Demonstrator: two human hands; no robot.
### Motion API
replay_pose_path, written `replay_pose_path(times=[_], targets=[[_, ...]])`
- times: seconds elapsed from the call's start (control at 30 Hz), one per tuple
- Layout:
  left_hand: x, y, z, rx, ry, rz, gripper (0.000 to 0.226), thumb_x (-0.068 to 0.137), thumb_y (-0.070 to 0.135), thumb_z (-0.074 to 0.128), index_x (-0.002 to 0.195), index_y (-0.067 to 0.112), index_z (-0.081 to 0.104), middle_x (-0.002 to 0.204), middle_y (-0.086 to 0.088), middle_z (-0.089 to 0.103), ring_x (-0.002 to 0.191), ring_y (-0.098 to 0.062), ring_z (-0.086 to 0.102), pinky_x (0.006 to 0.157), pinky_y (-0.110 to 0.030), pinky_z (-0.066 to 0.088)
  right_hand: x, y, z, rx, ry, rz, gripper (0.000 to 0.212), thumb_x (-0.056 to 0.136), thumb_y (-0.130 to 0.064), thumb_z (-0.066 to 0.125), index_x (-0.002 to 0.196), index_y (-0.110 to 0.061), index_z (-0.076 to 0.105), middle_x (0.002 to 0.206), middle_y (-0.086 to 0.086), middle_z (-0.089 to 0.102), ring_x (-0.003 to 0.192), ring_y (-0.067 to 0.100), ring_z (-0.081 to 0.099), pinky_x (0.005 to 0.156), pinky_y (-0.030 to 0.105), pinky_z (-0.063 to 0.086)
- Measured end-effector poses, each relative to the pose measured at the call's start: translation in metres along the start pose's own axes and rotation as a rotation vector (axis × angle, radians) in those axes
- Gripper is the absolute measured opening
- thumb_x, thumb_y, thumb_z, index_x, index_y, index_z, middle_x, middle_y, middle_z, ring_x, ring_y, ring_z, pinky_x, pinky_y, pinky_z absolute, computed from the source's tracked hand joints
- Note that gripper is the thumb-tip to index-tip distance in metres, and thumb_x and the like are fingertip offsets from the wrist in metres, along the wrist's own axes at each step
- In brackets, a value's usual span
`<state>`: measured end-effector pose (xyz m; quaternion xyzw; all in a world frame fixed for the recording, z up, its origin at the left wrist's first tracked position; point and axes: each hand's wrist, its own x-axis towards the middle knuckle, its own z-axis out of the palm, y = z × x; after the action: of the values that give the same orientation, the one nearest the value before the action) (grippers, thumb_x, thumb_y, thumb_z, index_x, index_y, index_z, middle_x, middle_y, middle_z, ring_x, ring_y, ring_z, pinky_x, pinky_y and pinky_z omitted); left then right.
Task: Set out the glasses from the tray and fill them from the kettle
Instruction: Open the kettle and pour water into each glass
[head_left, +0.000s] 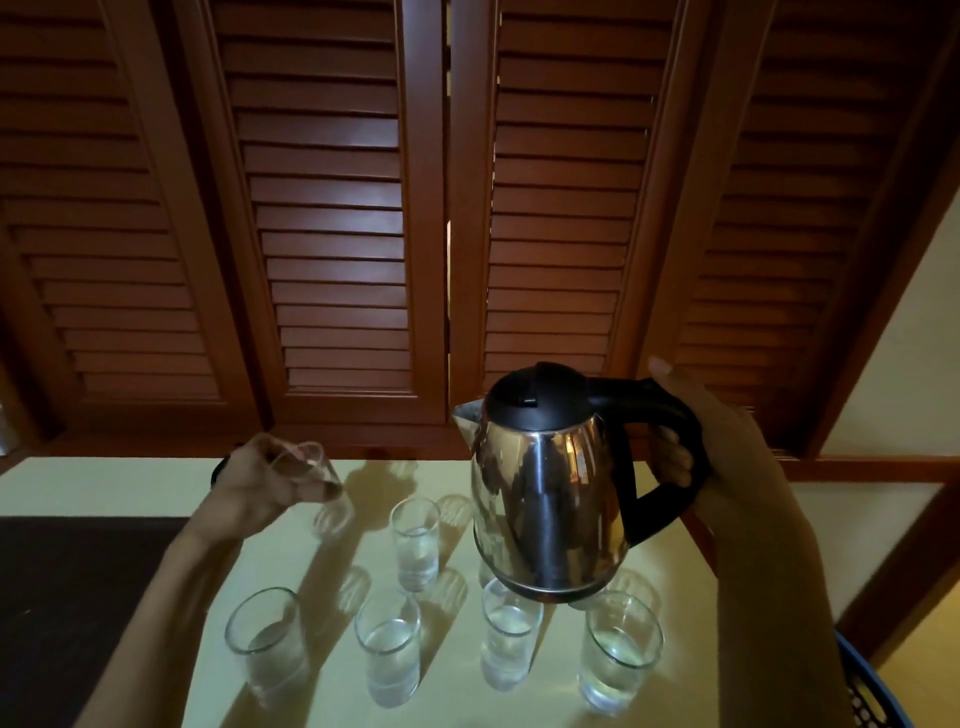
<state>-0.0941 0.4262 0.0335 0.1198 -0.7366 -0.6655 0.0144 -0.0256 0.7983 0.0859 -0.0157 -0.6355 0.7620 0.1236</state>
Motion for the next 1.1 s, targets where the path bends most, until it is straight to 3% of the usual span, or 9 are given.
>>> replay_pose_path(times=[0.07,0.13,0.23,0.37,0.47,0.57,0.73,0.9,1.1], targets=[[0.005,-0.001,-0.002,-0.076,0.067,0.095,0.045,0.071,-0.012,0.083,0.105,0.004,0.057,0.088,-0.005,0.065,0.078,-0.019,0.061,0.072,-0.030,0.048,0.001,0.000,0.001,0.004,0.012,0.000,0.057,0.054,-0.063,0.086,0.057,-0.014,0.057,0.045,0.000,0.044,0.035,0.014,0.036,0.039,0.023,0.032],[-0.001,0.004,0.001,-0.108,0.097,0.191,0.036,0.077,-0.005,0.080,0.106,0.009,0.064,0.090,-0.006,0.067,0.080,-0.022,0.062,0.074,-0.033,0.048,0.000,-0.002,0.003,0.011,0.022,0.000,0.050,0.060,-0.058,0.083,0.057,-0.014,0.058,0.045,-0.001,0.044,0.035,0.014,0.036,0.038,0.024,0.031],[-0.005,0.009,0.007,-0.399,-0.042,0.202,0.016,0.087,0.009,0.067,0.082,0.024,0.064,0.077,0.001,0.062,0.068,-0.012,0.060,0.072,-0.035,0.041,0.000,-0.004,0.005,0.016,0.032,-0.009,0.045,0.065,-0.054,0.080,0.050,-0.017,0.058,0.044,-0.001,0.044,0.034,0.013,0.036,0.037,0.023,0.031],[-0.007,0.014,0.011,-0.633,-0.127,0.156,0.028,0.094,0.013,0.056,0.069,0.026,0.063,0.071,0.003,0.062,0.077,-0.017,0.063,0.077,-0.039,0.046,0.000,-0.009,0.009,-0.025,0.060,-0.025,0.048,0.077,-0.048,0.075,0.047,-0.016,0.055,0.042,0.000,0.044,0.034,0.014,0.036,0.042,0.026,0.031],[-0.017,0.020,0.019,-0.499,-0.118,0.250,0.024,0.086,0.000,0.062,0.080,0.022,0.061,0.084,-0.007,0.066,0.078,-0.024,0.069,0.069,-0.035,0.052,0.003,-0.014,0.012,-0.054,0.056,-0.042,0.054,0.089,-0.043,0.070,0.043,-0.018,0.055,0.041,0.001,0.043,0.033,0.014,0.036,0.043,0.027,0.031],[-0.029,0.024,0.028,-0.251,-0.043,0.342,0.032,0.057,0.003,0.075,0.080,0.021,0.063,0.081,-0.009,0.066,0.073,-0.025,0.060,0.065,-0.028,0.048,0.006,-0.020,0.015,-0.077,0.036,-0.054,0.050,0.082,-0.048,0.071,0.043,-0.019,0.059,0.041,-0.002,0.045,0.033,0.012,0.038,0.041,0.024,0.033],[-0.040,0.022,0.051,0.046,-0.026,0.387,0.033,0.067,-0.014,0.077,0.088,0.010,0.066,0.077,0.002,0.070,0.066,-0.011,0.064,0.064,-0.030,0.049,0.014,-0.037,0.024,-0.195,0.065,-0.104,0.048,0.077,-0.052,0.078,0.049,-0.017,0.060,0.043,0.000,0.047,0.034,0.013,0.039,0.040,0.023,0.035],[-0.043,0.013,0.069,0.229,-0.052,0.375,0.034,0.058,0.000,0.082,0.077,0.021,0.063,0.070,0.006,0.073,0.064,-0.014,0.067,0.063,-0.032,0.054,0.029,-0.055,0.038,-0.437,0.098,-0.214,0.050,0.093,-0.035,0.069,0.051,-0.011,0.055,0.039,-0.001,0.046,0.031,0.012,0.036,0.035,0.021,0.032],[-0.046,0.010,0.084,0.364,-0.042,0.383,0.036,0.053,0.019,0.085,0.079,0.025,0.061,0.069,0.022,0.072,0.057,0.002,0.065,0.063,-0.031,0.055,0.045,-0.076,0.054,-0.639,0.014,-0.307,0.056,0.094,-0.029,0.065,0.044,-0.008,0.052,0.036,0.005,0.041,0.026,0.015,0.033,0.035,0.021,0.030]])
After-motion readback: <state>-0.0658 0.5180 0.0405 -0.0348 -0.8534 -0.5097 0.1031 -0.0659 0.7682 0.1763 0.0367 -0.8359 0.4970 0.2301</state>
